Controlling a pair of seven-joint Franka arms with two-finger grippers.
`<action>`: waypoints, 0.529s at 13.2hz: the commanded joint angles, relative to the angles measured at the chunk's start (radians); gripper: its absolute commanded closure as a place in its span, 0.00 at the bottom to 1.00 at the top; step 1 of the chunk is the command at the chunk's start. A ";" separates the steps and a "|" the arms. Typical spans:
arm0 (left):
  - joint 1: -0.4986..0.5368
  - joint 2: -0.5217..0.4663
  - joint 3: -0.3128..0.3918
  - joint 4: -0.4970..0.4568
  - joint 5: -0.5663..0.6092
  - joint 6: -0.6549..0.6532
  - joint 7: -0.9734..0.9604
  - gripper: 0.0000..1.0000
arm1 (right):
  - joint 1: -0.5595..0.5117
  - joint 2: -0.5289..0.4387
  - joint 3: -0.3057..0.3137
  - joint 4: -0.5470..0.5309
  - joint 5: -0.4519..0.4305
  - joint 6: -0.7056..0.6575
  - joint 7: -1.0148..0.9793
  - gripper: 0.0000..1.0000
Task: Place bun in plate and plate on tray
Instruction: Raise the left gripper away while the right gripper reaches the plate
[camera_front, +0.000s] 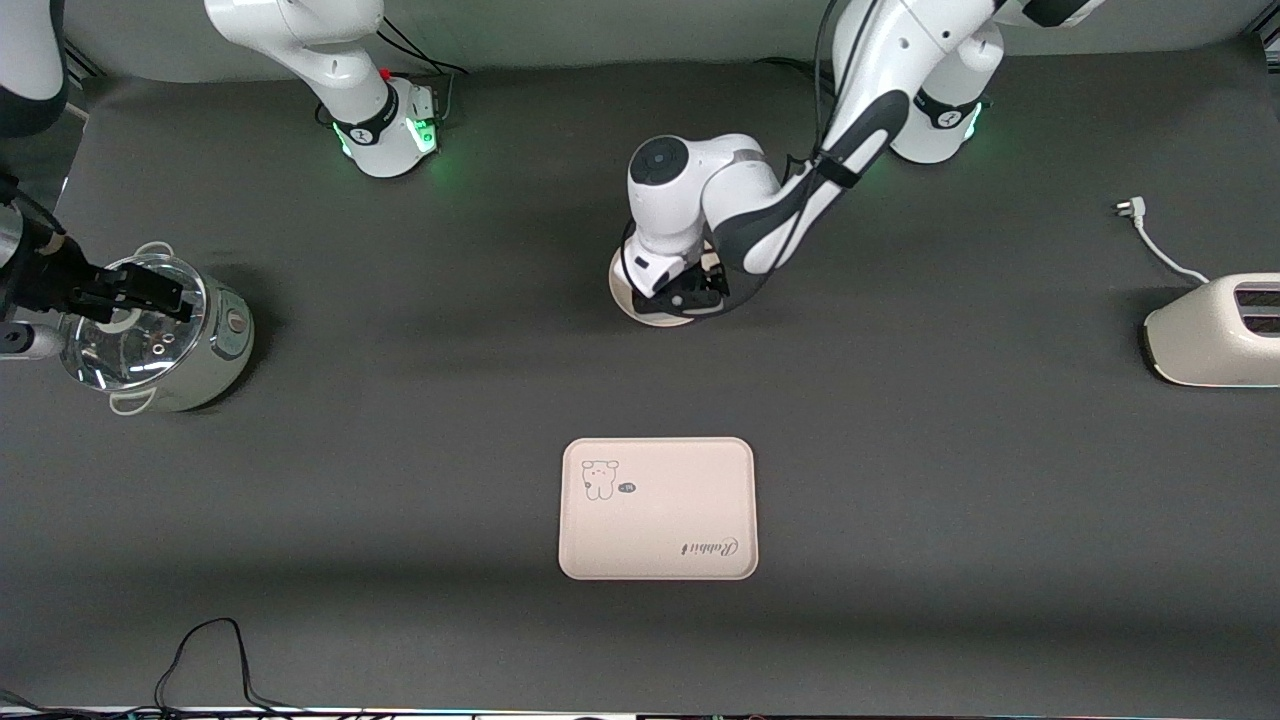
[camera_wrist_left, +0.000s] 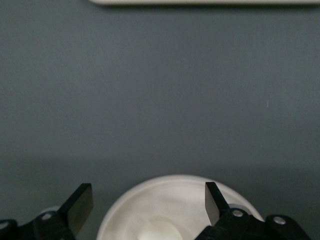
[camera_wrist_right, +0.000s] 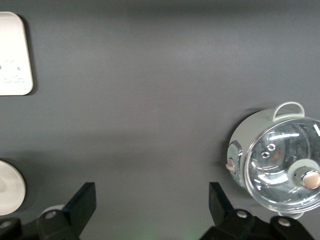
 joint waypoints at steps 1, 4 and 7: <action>0.095 -0.031 -0.021 0.051 -0.042 -0.052 0.142 0.00 | 0.054 -0.046 -0.004 -0.032 0.000 -0.016 0.069 0.00; 0.190 -0.036 -0.022 0.168 -0.158 -0.137 0.376 0.00 | 0.144 -0.055 -0.004 -0.035 0.059 -0.019 0.222 0.00; 0.297 -0.038 -0.025 0.252 -0.217 -0.243 0.524 0.00 | 0.279 -0.059 -0.002 -0.034 0.062 -0.016 0.392 0.00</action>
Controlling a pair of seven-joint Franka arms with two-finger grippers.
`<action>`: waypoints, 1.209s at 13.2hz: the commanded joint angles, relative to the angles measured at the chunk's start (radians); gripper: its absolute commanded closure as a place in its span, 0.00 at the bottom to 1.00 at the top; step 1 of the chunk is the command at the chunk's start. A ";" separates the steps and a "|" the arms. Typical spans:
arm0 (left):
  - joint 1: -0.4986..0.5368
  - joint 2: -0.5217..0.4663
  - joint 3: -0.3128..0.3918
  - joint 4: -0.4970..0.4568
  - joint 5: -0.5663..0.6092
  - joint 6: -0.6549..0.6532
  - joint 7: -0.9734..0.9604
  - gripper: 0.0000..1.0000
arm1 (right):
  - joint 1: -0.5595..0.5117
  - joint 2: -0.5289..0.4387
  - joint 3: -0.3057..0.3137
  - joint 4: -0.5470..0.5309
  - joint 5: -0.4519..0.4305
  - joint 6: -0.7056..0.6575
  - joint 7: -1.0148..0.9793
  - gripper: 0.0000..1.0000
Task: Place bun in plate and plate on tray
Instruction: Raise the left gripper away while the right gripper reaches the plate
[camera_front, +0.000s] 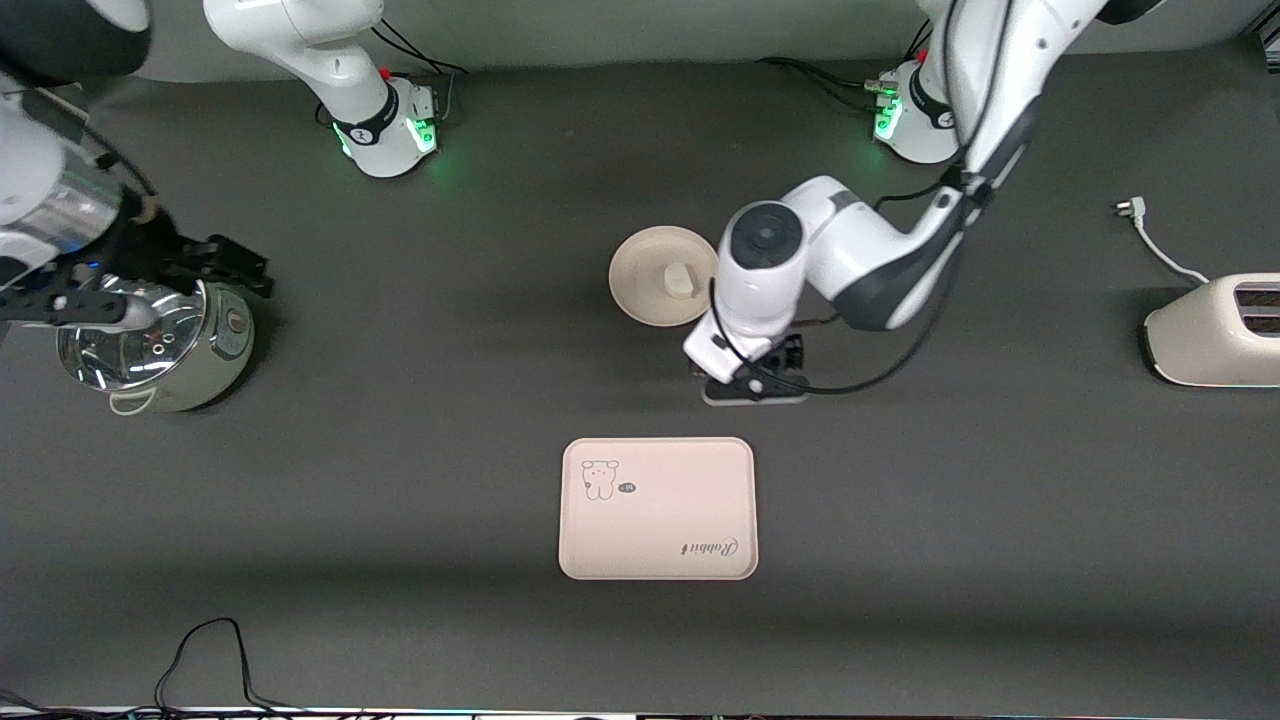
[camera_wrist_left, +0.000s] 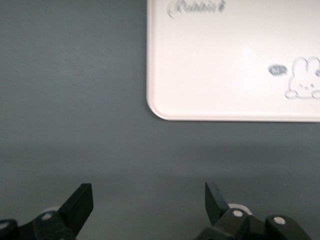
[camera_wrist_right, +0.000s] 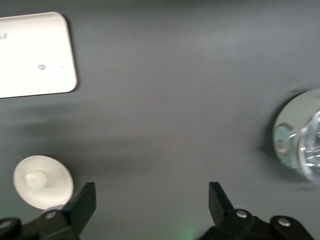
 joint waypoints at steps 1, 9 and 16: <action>0.100 -0.011 -0.017 0.086 -0.066 -0.119 0.143 0.00 | 0.130 -0.031 -0.007 -0.024 0.013 0.003 0.179 0.00; 0.186 -0.092 0.104 0.308 -0.202 -0.449 0.485 0.00 | 0.533 0.098 -0.005 0.053 0.031 0.152 0.636 0.00; 0.237 -0.339 0.342 0.177 -0.348 -0.463 0.837 0.00 | 0.560 0.048 -0.005 -0.166 0.215 0.285 0.469 0.00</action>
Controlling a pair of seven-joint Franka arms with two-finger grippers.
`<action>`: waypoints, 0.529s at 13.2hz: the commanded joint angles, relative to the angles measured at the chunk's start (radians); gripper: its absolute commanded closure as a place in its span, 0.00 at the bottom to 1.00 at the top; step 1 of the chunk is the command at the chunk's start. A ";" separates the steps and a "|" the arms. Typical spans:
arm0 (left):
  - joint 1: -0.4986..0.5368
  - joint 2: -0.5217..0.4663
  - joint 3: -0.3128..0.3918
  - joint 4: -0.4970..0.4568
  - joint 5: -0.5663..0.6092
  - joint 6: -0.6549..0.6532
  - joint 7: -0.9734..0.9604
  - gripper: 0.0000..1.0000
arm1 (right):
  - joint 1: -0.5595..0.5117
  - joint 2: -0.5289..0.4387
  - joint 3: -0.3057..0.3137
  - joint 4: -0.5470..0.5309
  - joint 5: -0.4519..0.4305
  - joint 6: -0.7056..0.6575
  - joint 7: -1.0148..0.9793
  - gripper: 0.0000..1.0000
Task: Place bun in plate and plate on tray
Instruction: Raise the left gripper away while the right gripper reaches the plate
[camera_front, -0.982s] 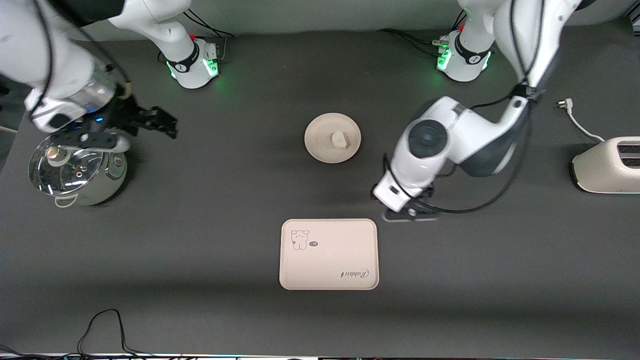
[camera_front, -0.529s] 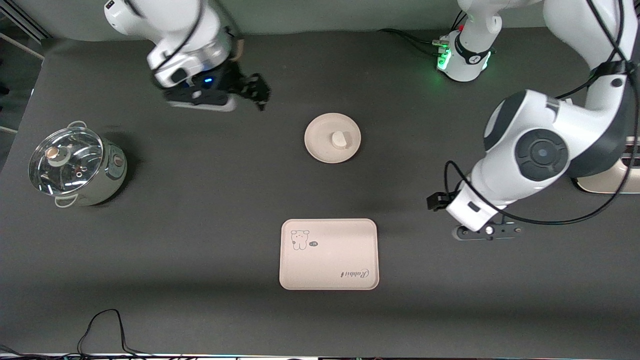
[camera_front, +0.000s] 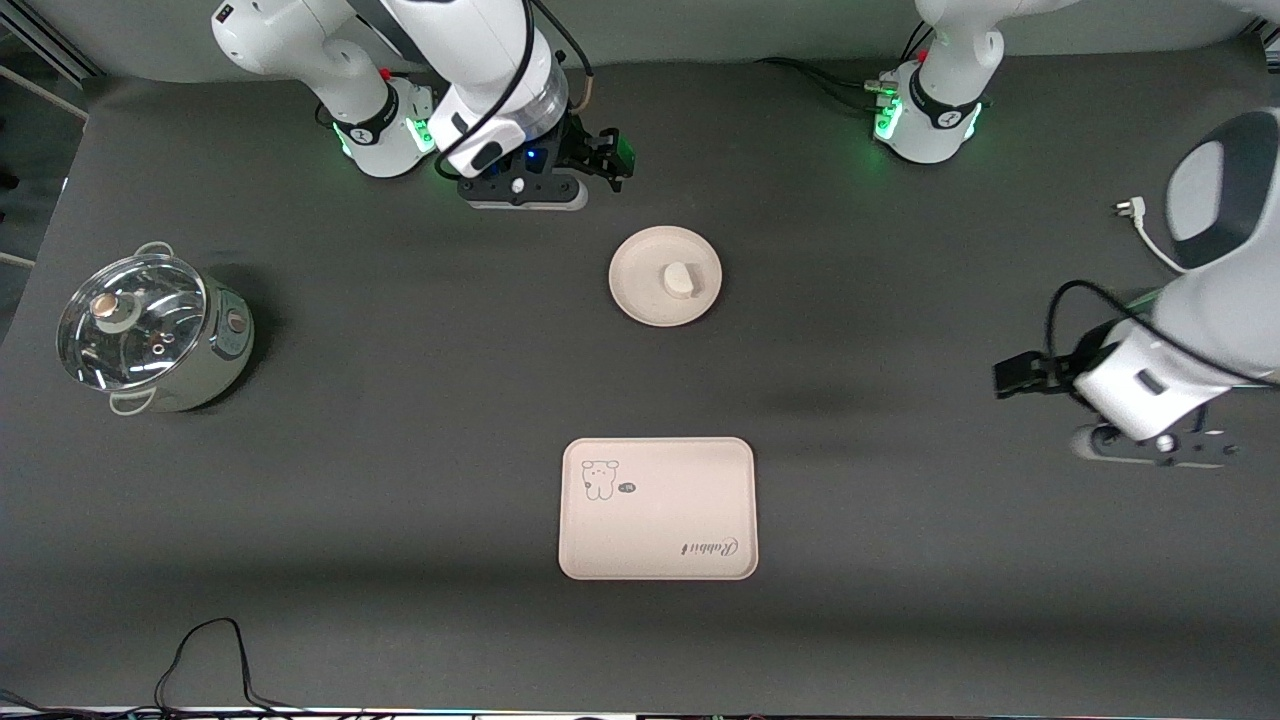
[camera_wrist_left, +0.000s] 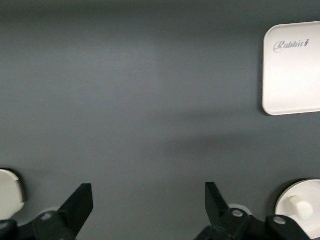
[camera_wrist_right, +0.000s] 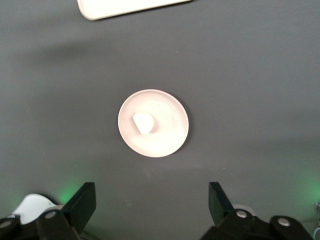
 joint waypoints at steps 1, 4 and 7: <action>0.040 -0.167 0.042 -0.148 -0.022 0.025 0.105 0.00 | 0.004 -0.087 -0.001 -0.217 0.041 0.180 -0.064 0.00; 0.101 -0.304 0.043 -0.282 -0.026 0.077 0.145 0.00 | 0.005 -0.121 0.048 -0.467 0.055 0.485 -0.138 0.00; 0.107 -0.440 0.041 -0.404 -0.040 0.111 0.153 0.00 | 0.040 -0.065 0.092 -0.639 0.067 0.786 -0.141 0.00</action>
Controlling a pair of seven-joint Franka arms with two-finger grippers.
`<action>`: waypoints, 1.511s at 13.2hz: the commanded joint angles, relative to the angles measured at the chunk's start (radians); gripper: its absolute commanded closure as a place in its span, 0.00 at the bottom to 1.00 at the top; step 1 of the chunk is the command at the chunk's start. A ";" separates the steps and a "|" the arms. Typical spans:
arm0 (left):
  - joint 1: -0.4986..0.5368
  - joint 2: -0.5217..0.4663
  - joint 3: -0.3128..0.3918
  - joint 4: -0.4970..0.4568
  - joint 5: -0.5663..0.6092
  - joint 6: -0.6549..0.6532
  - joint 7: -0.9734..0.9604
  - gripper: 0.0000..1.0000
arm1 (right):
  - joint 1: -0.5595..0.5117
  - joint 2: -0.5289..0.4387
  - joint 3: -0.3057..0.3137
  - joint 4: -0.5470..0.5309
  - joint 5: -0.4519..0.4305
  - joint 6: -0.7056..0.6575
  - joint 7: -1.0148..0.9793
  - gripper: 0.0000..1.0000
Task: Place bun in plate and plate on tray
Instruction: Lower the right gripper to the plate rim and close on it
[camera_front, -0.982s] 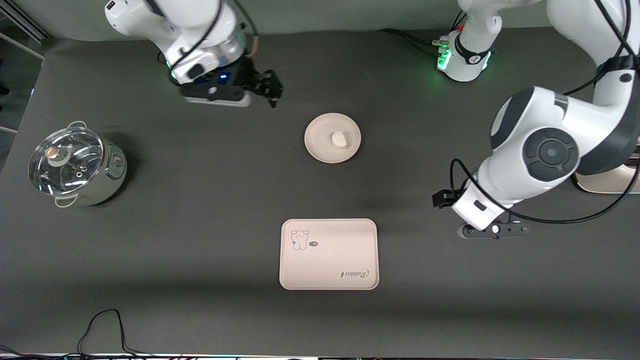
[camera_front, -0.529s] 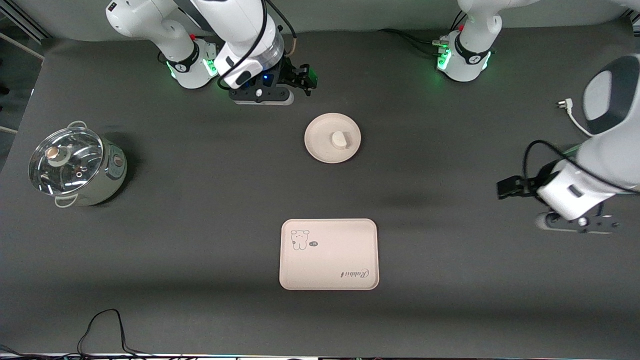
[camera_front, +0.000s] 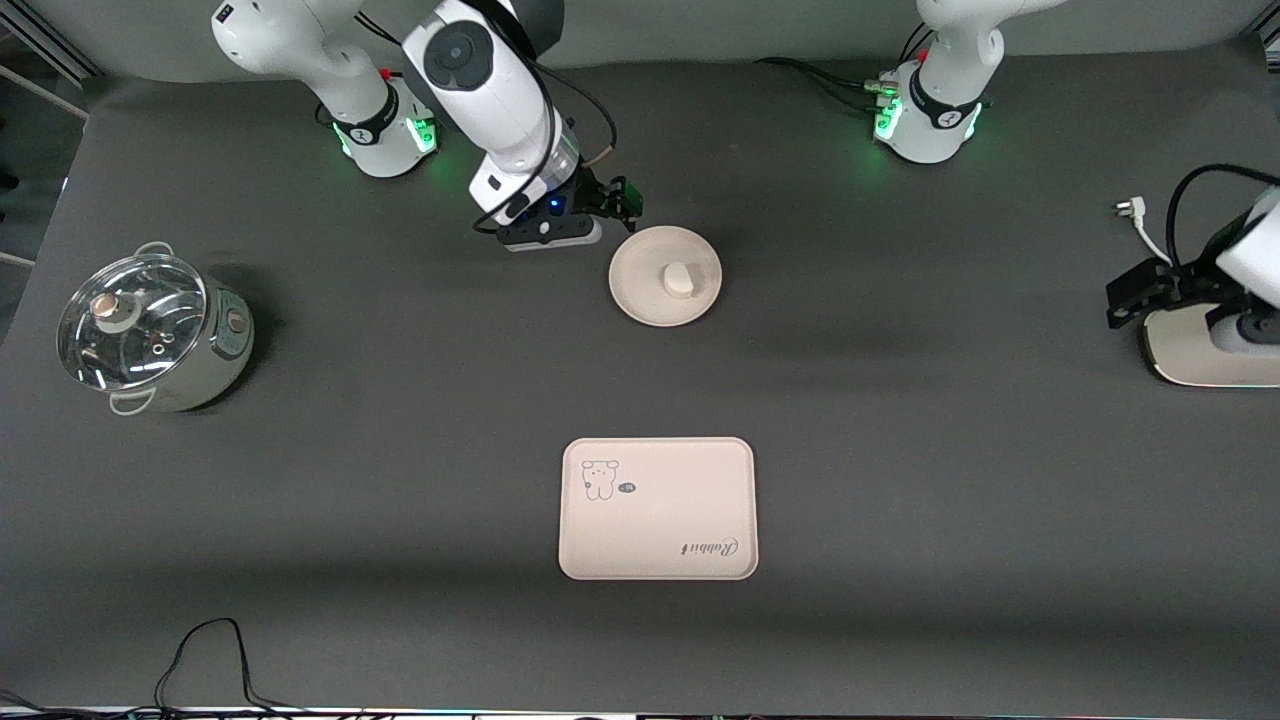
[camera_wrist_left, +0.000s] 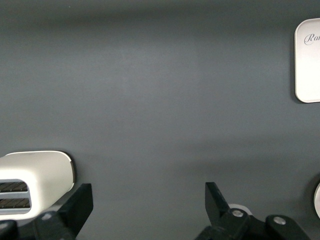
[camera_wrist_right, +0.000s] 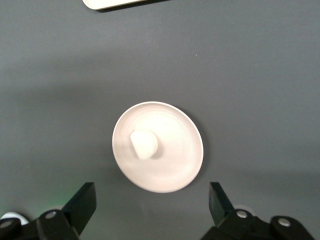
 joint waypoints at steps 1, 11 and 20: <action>0.010 -0.158 -0.001 -0.155 -0.023 0.043 0.023 0.00 | 0.045 0.042 0.010 -0.132 0.032 0.220 -0.034 0.00; 0.010 -0.139 0.032 -0.138 -0.096 0.029 0.025 0.00 | 0.102 0.326 0.011 -0.186 0.033 0.514 -0.017 0.00; 0.008 -0.129 0.036 -0.131 -0.090 0.035 0.028 0.00 | 0.102 0.343 0.019 -0.169 0.090 0.503 -0.017 0.49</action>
